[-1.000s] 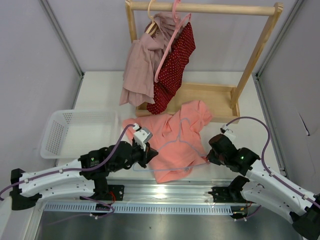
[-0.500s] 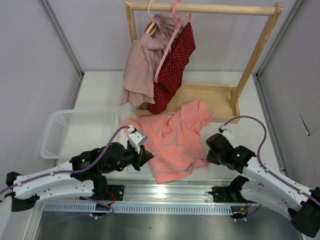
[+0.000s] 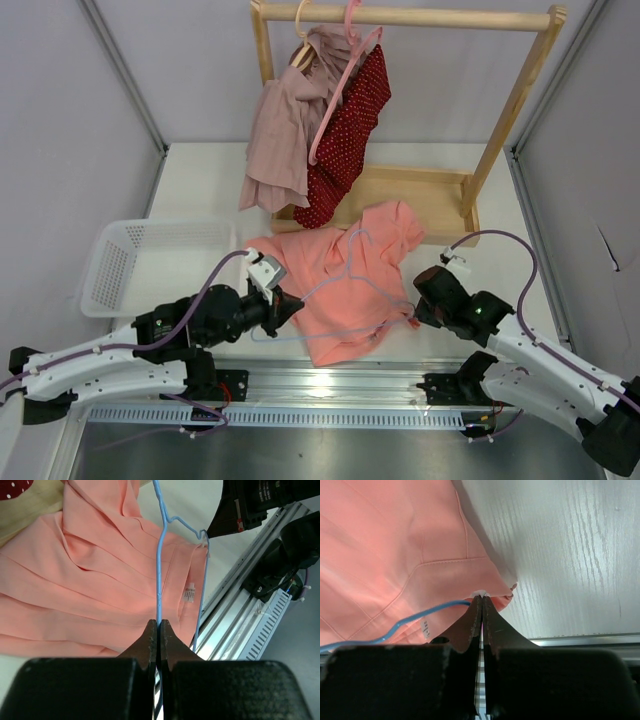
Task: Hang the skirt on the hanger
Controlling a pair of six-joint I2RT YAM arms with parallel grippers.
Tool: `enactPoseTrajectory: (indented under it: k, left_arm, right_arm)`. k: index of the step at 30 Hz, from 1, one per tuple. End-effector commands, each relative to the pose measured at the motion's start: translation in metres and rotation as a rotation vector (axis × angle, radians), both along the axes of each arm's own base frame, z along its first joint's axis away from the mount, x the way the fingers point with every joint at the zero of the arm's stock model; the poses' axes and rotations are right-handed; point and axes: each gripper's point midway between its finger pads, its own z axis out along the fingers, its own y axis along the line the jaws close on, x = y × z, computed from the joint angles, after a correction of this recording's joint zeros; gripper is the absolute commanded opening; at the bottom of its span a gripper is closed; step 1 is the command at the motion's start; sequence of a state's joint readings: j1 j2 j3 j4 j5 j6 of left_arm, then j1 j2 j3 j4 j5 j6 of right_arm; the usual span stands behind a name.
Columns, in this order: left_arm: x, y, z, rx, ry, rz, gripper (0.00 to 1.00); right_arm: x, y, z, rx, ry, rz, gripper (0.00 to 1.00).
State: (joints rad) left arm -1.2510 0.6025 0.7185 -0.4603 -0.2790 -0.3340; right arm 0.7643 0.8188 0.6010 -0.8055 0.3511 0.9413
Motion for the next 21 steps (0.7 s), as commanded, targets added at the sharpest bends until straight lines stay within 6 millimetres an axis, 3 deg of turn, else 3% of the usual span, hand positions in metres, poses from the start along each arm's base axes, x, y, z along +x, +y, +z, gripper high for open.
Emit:
enactPoseTrajectory:
  k: [1, 10, 21]
  left_arm:
    - [0.010, -0.009, 0.029, -0.080, -0.075, 0.020, 0.00]
    - [0.009, -0.018, 0.026, -0.078, -0.074, 0.000, 0.00]
    - [-0.002, -0.010, 0.029, -0.102, -0.065, -0.024, 0.00]
  right_arm:
    - [0.010, 0.001, 0.019, 0.031, -0.060, -0.032, 0.00]
    - [0.008, 0.003, 0.018, 0.047, -0.051, -0.028, 0.00]
    - [0.019, 0.005, 0.009, 0.126, -0.023, -0.069, 0.00]
